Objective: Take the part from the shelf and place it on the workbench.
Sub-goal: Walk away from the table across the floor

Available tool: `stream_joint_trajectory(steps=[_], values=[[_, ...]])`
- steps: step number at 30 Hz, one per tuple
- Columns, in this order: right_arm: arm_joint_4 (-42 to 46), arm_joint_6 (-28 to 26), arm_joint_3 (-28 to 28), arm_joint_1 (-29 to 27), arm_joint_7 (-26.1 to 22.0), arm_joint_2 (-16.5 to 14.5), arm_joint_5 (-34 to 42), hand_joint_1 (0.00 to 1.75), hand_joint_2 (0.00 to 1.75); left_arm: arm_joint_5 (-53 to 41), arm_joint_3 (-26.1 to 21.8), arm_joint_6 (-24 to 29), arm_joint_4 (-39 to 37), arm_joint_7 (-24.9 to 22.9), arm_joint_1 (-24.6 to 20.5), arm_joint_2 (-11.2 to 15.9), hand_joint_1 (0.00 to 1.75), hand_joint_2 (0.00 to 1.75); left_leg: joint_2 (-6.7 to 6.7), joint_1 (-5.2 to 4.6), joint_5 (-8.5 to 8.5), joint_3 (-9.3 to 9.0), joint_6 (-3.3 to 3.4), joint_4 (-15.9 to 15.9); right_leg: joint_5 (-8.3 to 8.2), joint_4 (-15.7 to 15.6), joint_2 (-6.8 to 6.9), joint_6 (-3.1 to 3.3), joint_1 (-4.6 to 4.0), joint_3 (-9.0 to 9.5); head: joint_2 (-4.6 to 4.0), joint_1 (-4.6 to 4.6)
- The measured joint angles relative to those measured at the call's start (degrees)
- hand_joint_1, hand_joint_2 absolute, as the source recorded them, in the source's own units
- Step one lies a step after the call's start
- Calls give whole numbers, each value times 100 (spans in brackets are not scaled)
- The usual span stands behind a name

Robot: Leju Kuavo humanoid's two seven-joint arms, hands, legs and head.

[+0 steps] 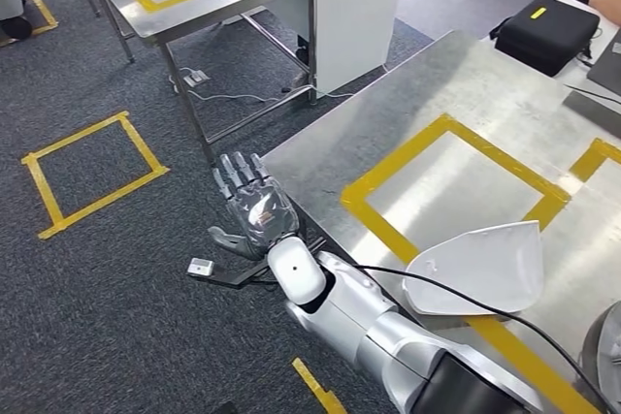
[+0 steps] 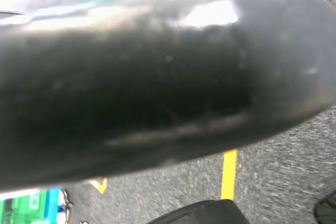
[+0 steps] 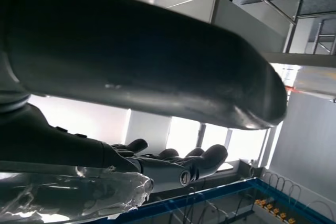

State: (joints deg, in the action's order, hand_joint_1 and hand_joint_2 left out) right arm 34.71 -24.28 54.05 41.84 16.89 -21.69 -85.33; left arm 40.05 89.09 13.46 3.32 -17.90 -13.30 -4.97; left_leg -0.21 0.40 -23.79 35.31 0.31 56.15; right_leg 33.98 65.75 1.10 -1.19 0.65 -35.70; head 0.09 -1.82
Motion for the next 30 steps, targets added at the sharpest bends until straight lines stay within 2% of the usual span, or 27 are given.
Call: stream_joint_trajectory(steps=[1, 2, 3, 4, 5, 7, 8, 9, 11, 12, 13, 15, 16, 18, 25, 26, 29, 30], values=[[-8, 0, 1, -9, -2, 10, 8, 0, 0, 1, 0, 0, 0, 0, -2, -3, 0, 0, 67, -1, -2, 0, 15, 2, 156, 414, -62, -5, -1, -216, 0, 7], [-18, 0, 1, -22, -4, 20, 13, 0, 0, 3, 0, 0, 0, -1, 3, -6, 0, 0, 138, -2, -4, -1, 22, 3, 235, 728, -91, -9, -3, -401, 0, 10], [-26, 0, 1, -31, -7, 27, 16, 0, 0, 6, 0, 0, 0, -1, 11, -5, 0, 0, 212, -2, -7, -2, 23, 6, 198, 838, -102, -11, -3, -501, 0, 11], [-32, 0, 1, -36, -8, 30, 17, 0, 0, 9, 0, 0, 0, -1, 18, -4, 0, 0, 288, -1, -10, -4, 20, 11, 55, 733, -110, -8, 0, -497, 0, 13], [-35, 0, 1, -35, -10, 31, 18, 0, 0, 11, 0, 1, 0, -1, 21, -4, 0, 0, 367, 4, -17, -7, 10, 19, -178, 405, -146, -1, 8, -380, 0, 13], [-37, 1, 1, -29, -14, 32, 20, 0, 0, 16, 0, 2, 0, -1, 20, -7, 0, 0, 517, 9, -39, 2, -35, 58, -541, -358, -377, 15, 47, -45, 0, 12], [-40, 2, 2, -29, -16, 33, 22, 0, 0, 19, 0, 2, 0, 0, 19, -7, 0, 0, 581, 14, -42, 18, -69, 74, -625, -606, -480, 25, 59, 80, 0, 12], [-44, 1, 2, -31, -15, 33, 24, 0, 0, 20, 0, 2, 0, 0, 25, -5, 0, 0, 636, 24, -38, 36, -105, 83, -629, -699, -542, 36, 60, 137, 0, 13], [-54, -6, 3, -28, -11, 29, 27, 0, 0, 20, 0, -1, 0, -3, 48, 4, 0, 0, 724, 52, -22, 63, -173, 75, -636, -718, -467, 80, 47, 166, 0, 14], [-60, -16, 3, -20, -10, 24, 27, 0, 0, 20, 0, -2, 0, -5, 58, 7, 0, 0, 666, 50, -49, 81, -201, 105, -643, -729, -412, 114, 48, 180, 0, 6], [-66, -30, 3, -9, -15, 20, 27, 0, 0, 21, 0, -2, 0, -7, 60, 9, 0, 0, 552, 43, -121, 133, -225, 212, -647, -744, -349, 153, 53, 196, 0, -10], [-88, -57, 4, 2, -23, 18, 30, 0, 0, 25, 0, -2, 0, -9, 44, 7, 0, 0, 231, 26, -421, 416, -264, 794, -640, -759, -201, 215, 45, 219, 0, -36], [-103, -66, 5, 0, -27, 20, 33, 0, 0, 26, 0, -2, 0, -9, 36, 7, 0, 0, 145, 31, -584, 608, -278, 1175, -631, -758, -129, 234, 35, 222, 0, -42], [-124, -68, 5, -8, -28, 22, 37, 0, 0, 28, 0, -2, 0, -9, 32, 7, 0, 0, 86, 38, -769, 858, -293, 1666, -621, -758, -41, 249, 23, 224, 0, -40], [-141, -69, 5, -15, -32, 22, 38, 0, 0, 29, 0, -4, 0, -9, 46, 7, 0, 0, 74, 44, -771, 960, -296, 1855, -611, -758, 37, 257, 16, 230, 0, -44], [-146, -69, 5, -14, -33, 22, 38, 0, 0, 31, 0, -4, 0, -9, 52, 7, 0, 0, 55, 44, -624, 853, -285, 1649, -600, -758, 89, 255, 11, 243, 0, -42], [-160, -73, 5, 2, -44, 25, 43, 0, 0, 52, 0, -2, 0, -9, 29, 11, 0, 0, -258, -53, -89, 164, -162, 344, -509, -761, 398, 161, -55, 328, 0, -30], [-162, -74, 5, 8, -48, 23, 44, 0, 0, 61, 0, -2, 0, -9, 22, 16, 0, 0, -307, -83, -42, 41, -117, 104, -478, -766, 492, 115, -71, 357, 0, -27]])
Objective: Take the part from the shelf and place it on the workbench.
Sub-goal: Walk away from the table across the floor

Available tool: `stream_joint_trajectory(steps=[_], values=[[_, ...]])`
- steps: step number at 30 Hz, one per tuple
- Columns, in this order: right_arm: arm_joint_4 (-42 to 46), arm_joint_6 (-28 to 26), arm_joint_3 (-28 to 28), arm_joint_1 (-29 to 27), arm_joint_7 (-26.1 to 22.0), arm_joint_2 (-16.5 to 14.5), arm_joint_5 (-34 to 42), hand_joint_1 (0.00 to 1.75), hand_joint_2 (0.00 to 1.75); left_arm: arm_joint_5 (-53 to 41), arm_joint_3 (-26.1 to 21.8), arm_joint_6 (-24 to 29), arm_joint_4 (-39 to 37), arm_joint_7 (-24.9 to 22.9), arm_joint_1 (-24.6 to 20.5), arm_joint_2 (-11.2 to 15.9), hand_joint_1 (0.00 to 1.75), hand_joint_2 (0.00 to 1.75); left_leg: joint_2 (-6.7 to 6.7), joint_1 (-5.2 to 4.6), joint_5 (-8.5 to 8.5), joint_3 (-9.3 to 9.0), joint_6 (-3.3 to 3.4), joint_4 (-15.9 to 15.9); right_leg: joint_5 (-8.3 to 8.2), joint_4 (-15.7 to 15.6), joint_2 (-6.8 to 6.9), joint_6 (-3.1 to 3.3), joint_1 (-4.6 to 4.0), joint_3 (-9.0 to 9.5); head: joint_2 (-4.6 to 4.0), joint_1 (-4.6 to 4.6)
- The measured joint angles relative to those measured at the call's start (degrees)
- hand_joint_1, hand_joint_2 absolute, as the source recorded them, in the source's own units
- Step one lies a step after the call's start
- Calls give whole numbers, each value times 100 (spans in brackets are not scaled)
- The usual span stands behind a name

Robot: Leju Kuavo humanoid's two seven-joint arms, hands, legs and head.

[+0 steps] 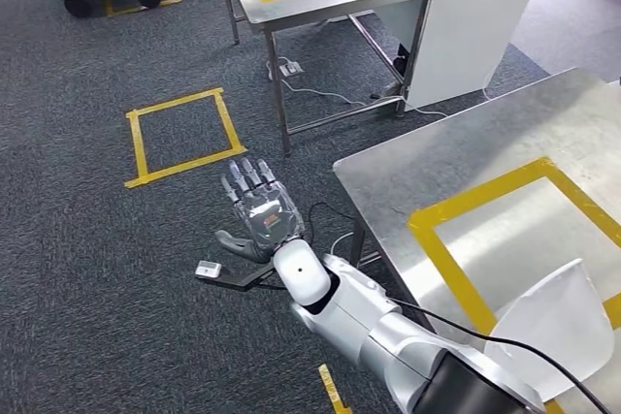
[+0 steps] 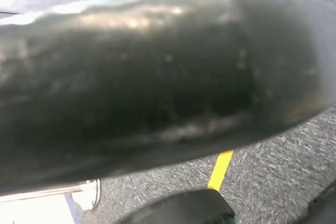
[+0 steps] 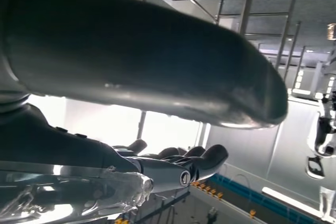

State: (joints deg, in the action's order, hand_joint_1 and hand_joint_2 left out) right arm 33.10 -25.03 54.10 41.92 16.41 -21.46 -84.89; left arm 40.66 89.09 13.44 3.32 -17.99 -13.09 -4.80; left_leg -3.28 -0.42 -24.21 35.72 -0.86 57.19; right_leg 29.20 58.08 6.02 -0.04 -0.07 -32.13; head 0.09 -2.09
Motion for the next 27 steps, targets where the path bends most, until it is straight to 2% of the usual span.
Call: stream_joint_trajectory(steps=[1, 3, 4, 5, 6, 7, 8, 9, 10, 12, 13, 14, 16, 17, 18, 20, 21, 22, 23, 24, 25, 27], values=[[-1, 0, 0, 1, -4, -3, 1, 0, 0, 9, 0, 0, 0, 0, 10, 3, 0, 0, 66, 7, 9, -8, 24, -23, 34, 15, -12, -30, 8, 2, 0, 4], [-3, -2, 1, 11, -9, -5, 5, 0, 0, 21, 0, 1, 0, 0, 17, 7, 0, 0, 196, 36, 32, -30, 83, -65, 223, 300, -247, -82, 35, -121, 0, 18], [-8, -3, 2, 9, -13, 0, 9, 0, 0, 26, 0, 1, 0, 0, 13, 3, 0, 0, 258, 48, 36, -35, 104, -72, 383, 619, -416, -96, 49, -280, 0, 28], [-15, -3, 2, 2, -17, 8, 12, 0, 0, 29, 0, 1, 0, 0, 8, 0, 0, 0, 327, 51, 34, -33, 121, -71, 552, 1016, -528, -105, 56, -481, 0, 38], [-25, -3, 2, -9, -20, 17, 14, 0, 0, 32, 0, 0, 0, 0, 8, -5, 0, 0, 400, 50, 31, -33, 129, -70, 675, 1383, -573, -114, 57, -684, 0, 43], [-36, -4, 2, -20, -21, 25, 14, 0, 0, 34, 0, -1, 0, 0, 13, -8, 0, 0, 479, 50, 29, -34, 132, -68, 707, 1608, -591, -120, 57, -830, 0, 45], [-45, -5, 2, -27, -21, 29, 14, 0, 0, 37, 0, -1, 0, 0, 20, -8, 0, 0, 559, 51, 27, -36, 132, -64, 626, 1628, -599, -122, 59, -884, 0, 46], [-51, -7, 2, -30, -21, 30, 14, 0, 0, 43, 0, -1, 0, 0, 26, -8, 0, 0, 642, 55, 24, -40, 126, -57, 432, 1406, -620, -118, 66, -819, 0, 45], [-55, -9, 2, -29, -21, 30, 13, 0, 0, 48, 0, -1, 0, 0, 28, -9, 0, 0, 723, 61, 17, -42, 115, -48, 187, 1028, -691, -114, 79, -670, 0, 46], [-61, -10, 2, -27, -22, 33, 14, 0, 0, 62, 0, 1, 0, 0, 24, -12, 0, 0, 868, 64, 8, -19, 65, -15, -123, 334, -980, -106, 125, -355, 0, 47], [-64, -10, 2, -30, -25, 35, 15, 0, 0, 69, 0, 2, 0, 0, 25, -11, 0, 0, 930, 74, 14, 5, 28, -4, -165, 164, -1087, -99, 136, -273, 0, 50], [-68, -10, 2, -35, -28, 36, 16, 0, 0, 80, 0, 4, 0, 0, 32, -10, 0, 0, 989, 86, 26, 31, -8, 1, -150, 116, -1133, -81, 134, -242, 0, 53], [-70, -9, 2, -41, -42, 22, 24, 0, 0, 111, 0, 7, 0, 0, 63, -3, 0, 0, 1060, 117, 35, 63, -75, 3, -163, 90, -1021, -21, 119, -220, 0, 55], [-70, -10, 3, -40, -51, 12, 32, 0, 0, 125, 0, 9, 0, 0, 76, 0, 0, 0, 984, 113, -5, 90, -100, 55, -168, 76, -956, 17, 119, -201, 0, 41], [-70, -11, 3, -38, -63, 3, 43, 0, 0, 135, 0, 11, 0, 0, 79, 2, 0, 0, 849, 105, -101, 165, -124, 214, -170, 59, -878, 56, 120, -180, 0, 23], [-70, -16, 4, -54, -81, 0, 72, 0, 0, 139, 0, 17, 0, 0, 65, 1, 0, 0, 522, 96, -410, 478, -157, 851, -154, 47, -711, 116, 98, -152, 0, -5], [-70, -18, 5, -75, -89, 2, 83, 0, 0, 139, 0, 19, 0, 0, 61, 0, 0, 0, 440, 103, -549, 665, -169, 1216, -142, 47, -624, 135, 82, -148, 0, -8], [-70, -20, 12, -101, -92, 3, 91, 0, 0, 139, 0, 19, 0, 0, 65, 0, 0, 0, 401, 110, -612, 793, -174, 1462, -132, 48, -544, 145, 69, -144, 0, -8], [-70, -22, 23, -126, -94, 4, 95, 0, 0, 139, 0, 20, 0, 0, 73, 0, 0, 0, 383, 114, -578, 827, -173, 1523, -122, 48, -470, 151, 59, -139, 0, -9], [-70, -23, 37, -145, -95, 4, 93, 0, 0, 139, 0, 20, 0, 0, 81, 0, 0, 0, 365, 114, -450, 747, -164, 1373, -110, 48, -402, 152, 51, -130, 0, -11], [-70, -24, 53, -157, -95, 2, 92, 0, 0, 139, 0, 20, 0, 0, 85, 0, 0, 0, 314, 107, -264, 566, -143, 1046, -96, 48, -338, 148, 42, -113, 0, -9], [-69, -28, 72, -161, -91, -1, 88, 0, 0, 139, 0, 21, 0, 1, 71, 0, 0, 0, 93, 52, -18, 174, -83, 344, -60, 50, -225, 120, 12, -79, 0, -8]])
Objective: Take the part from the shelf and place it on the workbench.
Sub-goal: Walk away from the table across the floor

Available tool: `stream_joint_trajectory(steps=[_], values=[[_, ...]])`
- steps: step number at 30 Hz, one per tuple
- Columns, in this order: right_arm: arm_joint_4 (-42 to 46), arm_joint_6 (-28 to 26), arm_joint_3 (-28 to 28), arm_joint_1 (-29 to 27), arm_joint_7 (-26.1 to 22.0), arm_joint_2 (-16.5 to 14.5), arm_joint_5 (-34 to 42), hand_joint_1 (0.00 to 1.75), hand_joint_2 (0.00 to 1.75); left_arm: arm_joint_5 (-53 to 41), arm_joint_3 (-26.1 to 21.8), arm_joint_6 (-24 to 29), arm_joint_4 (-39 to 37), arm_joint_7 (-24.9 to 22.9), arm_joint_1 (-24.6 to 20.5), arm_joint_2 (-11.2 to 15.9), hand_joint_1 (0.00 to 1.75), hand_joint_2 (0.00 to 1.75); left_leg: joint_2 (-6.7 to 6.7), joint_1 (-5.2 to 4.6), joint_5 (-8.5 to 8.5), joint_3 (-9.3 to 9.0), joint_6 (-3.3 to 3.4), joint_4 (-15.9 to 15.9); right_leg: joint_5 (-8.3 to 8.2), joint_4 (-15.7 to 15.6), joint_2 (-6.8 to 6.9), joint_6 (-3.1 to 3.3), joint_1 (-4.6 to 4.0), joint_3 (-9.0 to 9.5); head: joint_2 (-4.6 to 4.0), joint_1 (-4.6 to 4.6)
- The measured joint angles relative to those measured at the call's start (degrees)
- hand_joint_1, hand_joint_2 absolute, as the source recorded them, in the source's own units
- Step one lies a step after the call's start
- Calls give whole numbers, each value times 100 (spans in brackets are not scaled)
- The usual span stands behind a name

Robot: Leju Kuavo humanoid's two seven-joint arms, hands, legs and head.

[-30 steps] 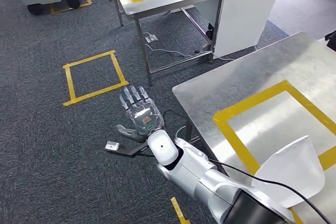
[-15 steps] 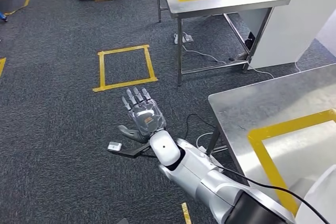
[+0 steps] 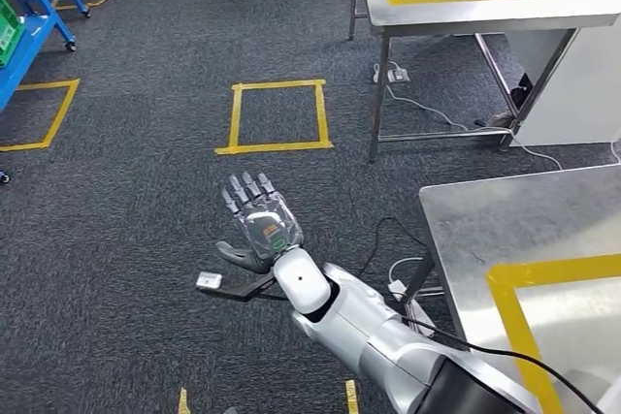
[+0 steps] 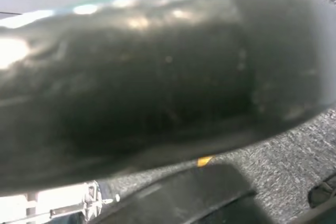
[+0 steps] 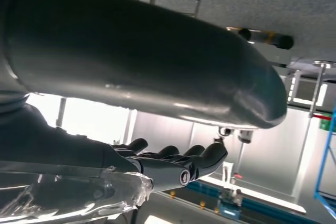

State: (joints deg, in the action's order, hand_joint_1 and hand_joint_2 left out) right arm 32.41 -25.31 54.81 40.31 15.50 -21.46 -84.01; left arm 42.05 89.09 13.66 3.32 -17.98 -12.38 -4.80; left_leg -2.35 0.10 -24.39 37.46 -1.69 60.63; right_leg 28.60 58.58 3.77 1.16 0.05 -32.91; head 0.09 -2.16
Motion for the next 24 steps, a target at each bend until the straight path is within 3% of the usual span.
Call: stream_joint_trajectory(steps=[2, 4, 6, 7, 9, 10, 11, 12, 13, 15, 17, 19, 21, 23, 24], values=[[3, -5, 11, -4, 2, -2, -5, 0, 0, 0, 0, 4, 0, 1, -21, 1, 0, 0, -116, -57, 19, -152, 57, -289, 34, -3, 101, -47, -30, 24, 0, 4], [9, -7, 37, -19, 8, -12, -10, 0, 0, 0, 0, 11, 0, 2, -16, 9, 0, 0, -6, -64, 23, -164, 108, -327, 66, -18, 185, -109, -29, 64, 0, 4], [16, -7, 77, -29, 26, -24, -5, 0, 0, 0, 0, 25, 0, 2, -2, 13, 0, 0, 110, -40, 42, -200, 159, -376, 191, 120, 43, -166, -1, 20, 0, 16], [19, -6, 94, -34, 36, -25, 2, 0, 0, 0, 0, 31, 0, 2, -6, 12, 0, 0, 165, -23, 49, -215, 184, -395, 325, 364, -96, -187, 14, -94, 0, 28], [19, -5, 113, -68, 55, -10, 22, 0, 0, 0, 0, 41, 0, 4, -21, 3, 0, 0, 290, -18, 47, -217, 214, -398, 658, 1154, -310, -207, 27, -504, 0, 51], [17, -4, 116, -96, 63, -1, 33, 0, 0, 0, 0, 43, 0, 5, -20, 0, 0, 0, 364, -19, 45, -218, 221, -397, 750, 1493, -348, -213, 27, -701, 0, 57], [15, -4, 117, -120, 69, 7, 44, 0, 0, 0, 0, 44, 0, 6, -13, -2, 0, 0, 441, -19, 43, -219, 222, -394, 734, 1645, -365, -215, 27, -819, 0, 61], [13, -5, 120, -135, 72, 10, 53, 0, 0, 0, 0, 46, 0, 6, -5, -2, 0, 0, 521, -19, 42, -223, 220, -391, 598, 1556, -376, -211, 29, -821, 0, 62], [12, -5, 121, -141, 72, 11, 61, 0, 0, 0, 0, 48, 0, 6, 0, -2, 0, 0, 602, -16, 40, -230, 214, -388, 373, 1246, -410, -204, 37, -707, 0, 62], [10, -7, 123, -139, 72, 11, 72, 0, 0, 0, 1, 53, 0, 6, -3, -7, 0, 0, 750, -12, 31, -226, 180, -368, -10, 453, -663, -194, 81, -355, 0, 61], [3, -10, 126, -142, 70, 14, 83, 0, 0, 0, 1, 58, 0, 6, -6, -9, 0, 0, 878, 7, 43, -186, 113, -354, -115, 67, -866, -175, 100, -159, 0, 61], [-4, -18, 128, -145, 70, 11, 101, 0, 0, 2, 0, 60, 0, 6, 12, -4, 0, 0, 994, 39, 67, -150, 43, -358, -117, 43, -799, -127, 82, -133, 0, 61], [-13, -42, 129, -141, 70, 1, 114, 0, 0, 11, 0, 64, 0, 6, 31, 1, 0, 0, 835, 33, -23, -81, -7, -229, -130, 13, -666, -58, 84, -103, 0, 44], [-38, -75, 129, -141, 70, -1, 117, 0, 0, 24, 0, 68, 0, 6, 20, 2, 0, 0, 496, 20, -305, 176, -44, 294, -124, -5, -508, -2, 72, -77, 0, 18], [-58, -90, 129, -145, 72, 3, 117, 0, 0, 30, 0, 69, 0, 6, 12, 2, 0, 0, 388, 26, -472, 361, -59, 664, -114, -5, -429, 16, 58, -75, 0, 9]])
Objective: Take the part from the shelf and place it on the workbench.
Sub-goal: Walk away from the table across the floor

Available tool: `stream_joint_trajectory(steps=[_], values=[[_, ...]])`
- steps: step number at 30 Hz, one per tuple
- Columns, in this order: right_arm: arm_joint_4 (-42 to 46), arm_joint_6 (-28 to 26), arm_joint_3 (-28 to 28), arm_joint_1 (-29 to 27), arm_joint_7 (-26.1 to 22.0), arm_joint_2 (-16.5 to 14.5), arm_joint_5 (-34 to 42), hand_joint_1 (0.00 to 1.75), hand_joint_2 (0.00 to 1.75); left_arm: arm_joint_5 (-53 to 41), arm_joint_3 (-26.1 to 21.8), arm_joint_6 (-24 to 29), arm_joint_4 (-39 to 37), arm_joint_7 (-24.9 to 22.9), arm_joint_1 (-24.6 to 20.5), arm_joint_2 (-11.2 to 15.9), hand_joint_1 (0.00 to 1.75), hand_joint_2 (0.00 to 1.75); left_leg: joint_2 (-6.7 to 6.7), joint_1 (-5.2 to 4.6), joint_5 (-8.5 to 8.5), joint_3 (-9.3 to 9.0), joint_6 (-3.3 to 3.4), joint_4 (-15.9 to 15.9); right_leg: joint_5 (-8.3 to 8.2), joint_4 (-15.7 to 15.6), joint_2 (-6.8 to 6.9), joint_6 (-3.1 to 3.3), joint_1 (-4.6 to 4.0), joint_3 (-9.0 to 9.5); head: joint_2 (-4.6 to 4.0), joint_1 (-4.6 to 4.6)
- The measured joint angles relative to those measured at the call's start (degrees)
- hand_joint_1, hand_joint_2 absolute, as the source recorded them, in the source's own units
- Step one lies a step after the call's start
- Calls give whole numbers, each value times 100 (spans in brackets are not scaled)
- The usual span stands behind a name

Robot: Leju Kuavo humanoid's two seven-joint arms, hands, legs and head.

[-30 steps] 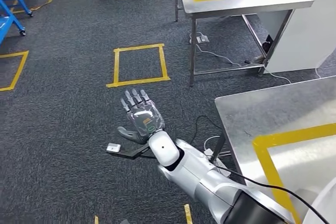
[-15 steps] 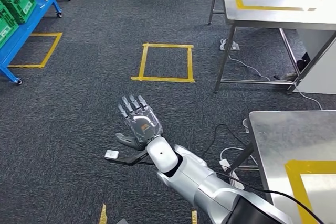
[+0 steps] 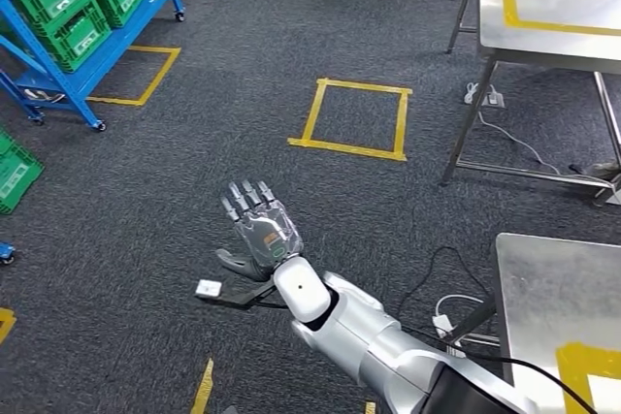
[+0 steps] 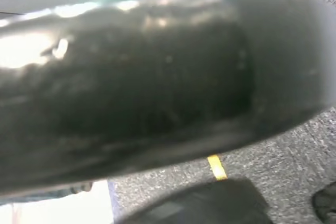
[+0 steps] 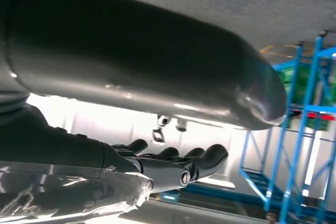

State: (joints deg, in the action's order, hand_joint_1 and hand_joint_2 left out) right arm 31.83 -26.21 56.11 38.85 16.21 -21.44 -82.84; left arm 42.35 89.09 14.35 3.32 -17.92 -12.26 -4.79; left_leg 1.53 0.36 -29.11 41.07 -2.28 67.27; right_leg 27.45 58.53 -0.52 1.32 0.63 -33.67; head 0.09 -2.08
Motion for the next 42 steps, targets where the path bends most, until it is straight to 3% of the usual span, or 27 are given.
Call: stream_joint_trajectory(steps=[2, 3, 4, 6, 8, 9, 11, 13, 15, 17, 18, 19, 20, 22, 24, 26, 28, 30, 31, 32, 34, 36, 38, 40, 42], values=[[-51, -8, 1, -14, 9, 5, 0, 0, 0, 17, 0, 1, 0, 0, 6, 0, 0, 0, -87, 14, -151, 267, -12, 528, 19, 1, 160, 21, -27, 3, 0, 1], [-73, -13, 1, -16, 15, 6, 1, 0, 0, 23, 0, 1, 0, 0, 16, 0, 0, 0, -107, 16, -79, 256, -6, 513, 29, 1, 232, 25, -38, 9, 0, 1], [-93, -19, 1, -14, 20, 6, 2, 0, 0, 29, 0, 1, 0, 0, 25, 1, 0, 0, -134, 13, 76, 138, 10, 301, 40, 1, 302, 25, -50, 21, 0, 0], [-123, -38, 0, 0, 25, 6, 4, 0, 0, 35, 0, 2, 0, 0, 23, 3, 0, 0, -336, -36, 401, -292, 71, -449, 71, 1, 423, 8, -75, 58, 0, 0], [-153, -64, -6, 16, 25, 10, 8, 0, 0, 39, 0, 3, 0, 0, 3, 4, 0, 0, -517, -104, 496, -547, 134, -912, 104, 3, 527, -32, -103, 82, 0, 4], [-167, -75, -9, 20, 24, 12, 9, 0, 0, 40, 0, 3, 0, 0, -1, 7, 0, 0, -525, -130, 468, -564, 154, -960, 116, 0, 580, -55, -112, 90, 0, 3], [-185, -82, -13, 25, 23, 7, 9, 0, 0, 43, 0, 3, 0, 0, 16, 13, 0, 0, -407, -123, 485, -575, 203, -1008, 152, -1, 656, -110, -103, 111, 0, 2], [-196, -90, -18, 41, 24, -1, 9, 0, 0, 47, 0, 4, 0, 0, 27, 16, 0, 0, -289, -88, 507, -613, 260, -1061, 289, 185, 479, -170, -83, 40, 0, 19], [-226, -99, -25, 47, 25, 10, 10, 0, 0, 59, 0, 4, 0, 0, 10, 8, 0, 0, -159, -67, 510, -631, 301, -1078, 595, 843, 184, -204, -60, -288, 0, 51], [-276, -107, -32, 26, 25, 33, 10, 0, 0, 72, 1, 3, 0, 0, 9, -2, 0, 0, -6, -65, 506, -632, 317, -1074, 808, 1532, 74, -219, -51, -683, 0, 71], [-298, -111, -33, 15, 25, 40, 8, 0, 0, 75, 1, 3, 0, 0, 19, -1, 0, 0, 69, -66, 505, -633, 316, -1071, 767, 1620, 63, -220, -51, -767, 0, 74], [-318, -120, -37, 9, 25, 44, 3, 0, 0, 78, 1, 3, 0, 0, 30, 1, 0, 0, 151, -64, 503, -637, 312, -1066, 605, 1472, 51, -215, -49, -735, 0, 76], [-334, -136, -41, 8, 25, 45, -6, 0, 0, 81, 0, 3, 0, 0, 37, 1, 0, 0, 231, -62, 499, -645, 304, -1060, 367, 1117, 4, -209, -41, -590, 0, 75], [-373, -188, -61, 10, 28, 48, -34, 0, 0, 87, 1, 4, 0, 1, 36, -1, 0, 0, 372, -56, 488, -642, 268, -1038, 15, 342, -238, -190, -4, -234, 0, 76], [-420, -240, -108, 1, 32, 51, -75, 0, 0, 94, 1, 7, 0, 3, 43, -3, 0, 0, 488, -38, 501, -601, 199, -1029, -33, 37, -408, -165, 9, -69, 0, 80], [-456, -264, -160, -7, 34, 46, -115, 0, 0, 104, 0, 9, -1, 7, 76, 6, 0, 0, 603, -13, 522, -571, 126, -1041, -34, 5, -336, -120, -4, -32, 0, 81], [-480, -299, -207, -8, 28, 36, -148, 0, 0, 125, 0, 13, -1, 10, 98, 14, 0, 0, 457, -25, 425, -504, 73, -913, -47, -32, -208, -59, 8, 1, 0, 53], [-515, -345, -268, -18, 19, 31, -179, 0, 0, 146, 0, 16, 0, 12, 89, 13, 0, 0, 115, -36, 138, -251, 27, -394, -42, -55, -57, -8, 5, 29, 0, 12], [-541, -363, -300, -32, 15, 35, -193, 0, 0, 152, 0, 17, 0, 13, 85, 13, 0, 0, -5, -26, -40, -43, 6, 18, -32, -57, 29, 12, -7, 35, 0, -3], [-572, -370, -333, -53, 6, 39, -209, 0, 0, 157, 1, 17, 0, 13, 89, 13, 0, 0, -66, -13, -161, 144, -11, 376, -20, -57, 111, 21, -17, 39, 0, -1], [-637, -389, -407, -95, -44, 45, -251, 0, 0, 164, 1, 14, 0, 13, 110, 13, 0, 0, -115, 10, -125, 285, -26, 624, 6, -56, 263, 28, -30, 53, 0, -3], [-703, -443, -525, -112, -119, 46, -319, 0, 0, 164, 1, 10, 0, 13, 122, 14, 0, 0, -205, 11, 270, -37, 0, 5, 38, -56, 388, 16, -40, 94, 0, -4], [-778, -535, -703, -113, -167, 61, -407, 0, 0, 162, 1, 13, 0, 13, 109, 15, 0, 0, -443, -42, 525, -441, 62, -727, 84, -52, 496, -23, -74, 140, 0, -1], [-839, -604, -885, -131, -189, 88, -477, 0, 0, 159, 1, 18, 0, 13, 101, 17, 0, 0, -547, -95, 525, -579, 124, -991, 123, -53, 606, -73, -104, 169, 0, 4], [-878, -625, -1021, -162, -194, 106, -516, 0, 0, 158, 1, 22, 0, 12, 124, 23, 0, 0, -431, -88, 525, -588, 182, -1030, 162, -60, 695, -130, -99, 191, 0, 4]])
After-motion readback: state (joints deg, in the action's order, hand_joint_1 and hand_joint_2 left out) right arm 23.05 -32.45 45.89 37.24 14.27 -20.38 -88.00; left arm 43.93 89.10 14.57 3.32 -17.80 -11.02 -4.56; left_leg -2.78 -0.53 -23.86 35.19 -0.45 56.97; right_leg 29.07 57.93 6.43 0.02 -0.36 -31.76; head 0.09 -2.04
